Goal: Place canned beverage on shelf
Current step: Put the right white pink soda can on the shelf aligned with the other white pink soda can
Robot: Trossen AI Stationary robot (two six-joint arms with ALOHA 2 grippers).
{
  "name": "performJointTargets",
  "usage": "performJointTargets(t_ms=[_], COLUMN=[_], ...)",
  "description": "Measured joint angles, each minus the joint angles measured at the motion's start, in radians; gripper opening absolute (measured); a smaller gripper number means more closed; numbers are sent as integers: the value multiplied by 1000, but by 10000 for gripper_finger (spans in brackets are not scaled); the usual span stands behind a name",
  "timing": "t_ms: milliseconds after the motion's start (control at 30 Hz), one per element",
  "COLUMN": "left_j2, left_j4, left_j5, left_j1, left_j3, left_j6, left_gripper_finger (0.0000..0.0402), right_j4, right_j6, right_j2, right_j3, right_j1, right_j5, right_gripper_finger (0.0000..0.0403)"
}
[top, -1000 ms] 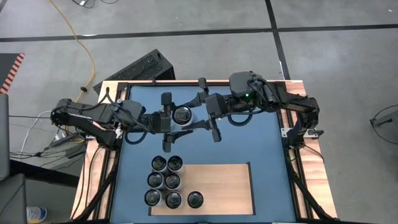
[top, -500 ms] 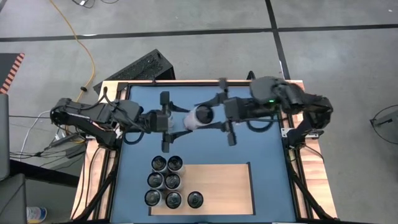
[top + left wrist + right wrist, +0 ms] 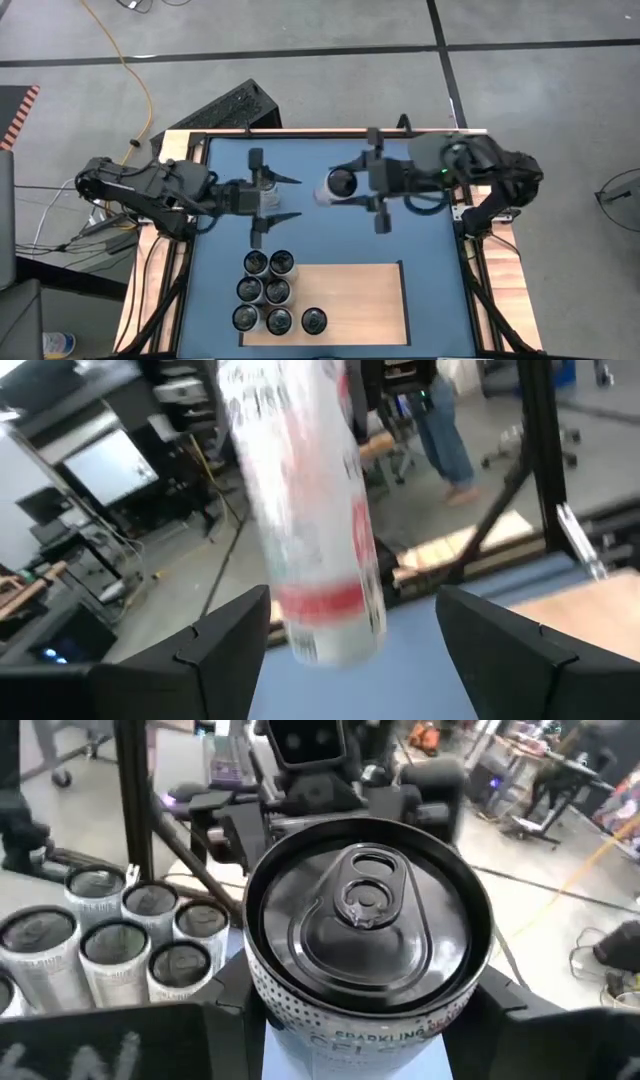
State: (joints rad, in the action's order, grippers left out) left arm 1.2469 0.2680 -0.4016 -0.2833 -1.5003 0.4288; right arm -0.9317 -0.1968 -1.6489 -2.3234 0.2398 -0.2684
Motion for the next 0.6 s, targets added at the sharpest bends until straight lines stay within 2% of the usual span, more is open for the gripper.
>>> performJointTargets(t_ms=[67,167,333,433,533,600], left_j2=[-31,-80,-155,-197,-226,-241], left_j4=[-5,-5,18,31,39,43], left_j5=[-10,-15,2,26,30,31], left_j1=[-6,-20,-39,-52,-71,-82], left_j3=[0,-1,-1,-1,-1,-1], left_j6=[-4,-23,-81,-109,-114,-118], left_gripper_finger=[272,272,272,272,272,272], right_j4=[-25,-175,-318,-437,-556,-542], right_j6=[70,178,368,541,764,855], right_j2=[38,72,27,20,78,107], right_j3=[-12,-16,-6,18,120,233], right_j1=[16,67,181,271,394,472], right_j5=[-31,-155,-296,-408,-526,-648], right_gripper_finger=[197,197,197,197,197,197])
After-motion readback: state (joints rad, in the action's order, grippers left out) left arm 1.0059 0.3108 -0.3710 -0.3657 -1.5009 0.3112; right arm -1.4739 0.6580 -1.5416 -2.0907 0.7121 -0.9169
